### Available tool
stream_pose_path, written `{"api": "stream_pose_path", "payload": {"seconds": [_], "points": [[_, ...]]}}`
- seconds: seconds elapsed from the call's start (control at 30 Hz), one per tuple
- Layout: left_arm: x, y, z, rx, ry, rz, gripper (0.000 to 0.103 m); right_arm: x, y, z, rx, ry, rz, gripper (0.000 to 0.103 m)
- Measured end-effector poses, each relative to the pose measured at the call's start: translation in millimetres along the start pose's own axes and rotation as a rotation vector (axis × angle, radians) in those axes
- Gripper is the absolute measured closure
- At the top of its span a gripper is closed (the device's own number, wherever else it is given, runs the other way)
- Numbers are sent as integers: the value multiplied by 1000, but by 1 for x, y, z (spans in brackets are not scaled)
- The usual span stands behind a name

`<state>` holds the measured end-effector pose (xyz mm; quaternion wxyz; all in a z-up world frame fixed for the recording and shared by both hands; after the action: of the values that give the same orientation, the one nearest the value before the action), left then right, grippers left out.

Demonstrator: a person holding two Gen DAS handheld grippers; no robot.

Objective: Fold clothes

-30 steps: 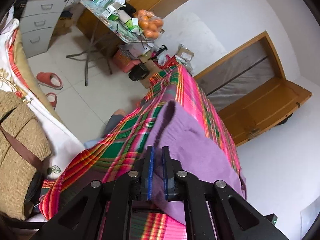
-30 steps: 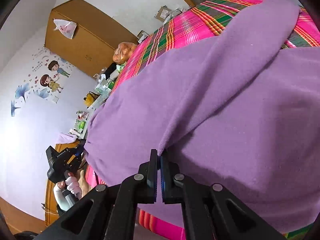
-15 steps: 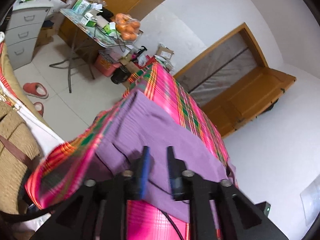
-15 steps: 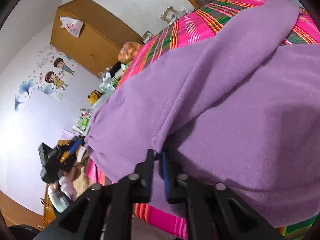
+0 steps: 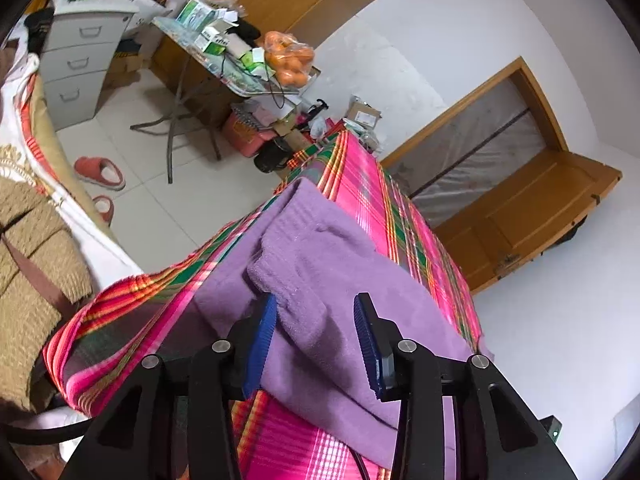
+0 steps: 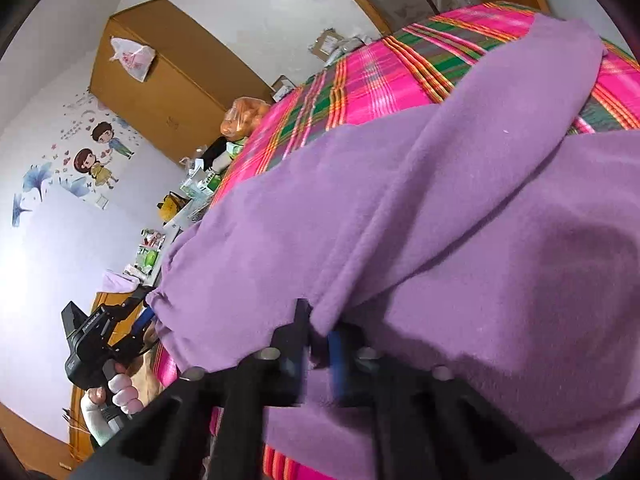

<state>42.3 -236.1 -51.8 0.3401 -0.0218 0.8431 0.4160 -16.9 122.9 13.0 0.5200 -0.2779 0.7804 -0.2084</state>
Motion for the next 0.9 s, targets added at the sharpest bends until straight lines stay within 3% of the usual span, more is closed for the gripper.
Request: {"api": "stream_pose_path", "payload": {"seconds": [0.03,0.07,0.3,0.47,0.63,0.7,0.8,0.9], "points": [[1,0,-2,3,0,-7,94,0,0,0,-2,3,-5,96],[2,0,-5,7,-1,-14,97,1,0,0,-5,6,-10,96],[-15,0,-15,22,23,22,103,-43,-34,0,-127,118,-92,100],[-29,-24,-18,13,52,-28,103,-39,-37,25,-164,60,-73,100],[-24,-21,-1,42,-6,18,103,-20,-24,43,-114,-10,-91,100],[-24,-13,2,58,-13,40,98,-20,-21,42,-112,-15,-80,98],[-24,-8,1,48,-1,58,64,-23,-14,38,-85,-11,-74,96],[-22,-7,1,8,-4,75,59,-24,-13,36,-62,-4,-83,87]]}}
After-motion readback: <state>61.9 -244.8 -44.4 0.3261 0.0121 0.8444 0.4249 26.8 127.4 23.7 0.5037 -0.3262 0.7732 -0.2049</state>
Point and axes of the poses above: each gripper's, at about its wrist camera, not at the fingertips, and x roughly the way its jaws point, y to its right, z to its underside, the point moved 9 cm from there along x, roughly the way its jaws point, and after that the axes turned 11 degrees about -y, right-handed, at the moved point
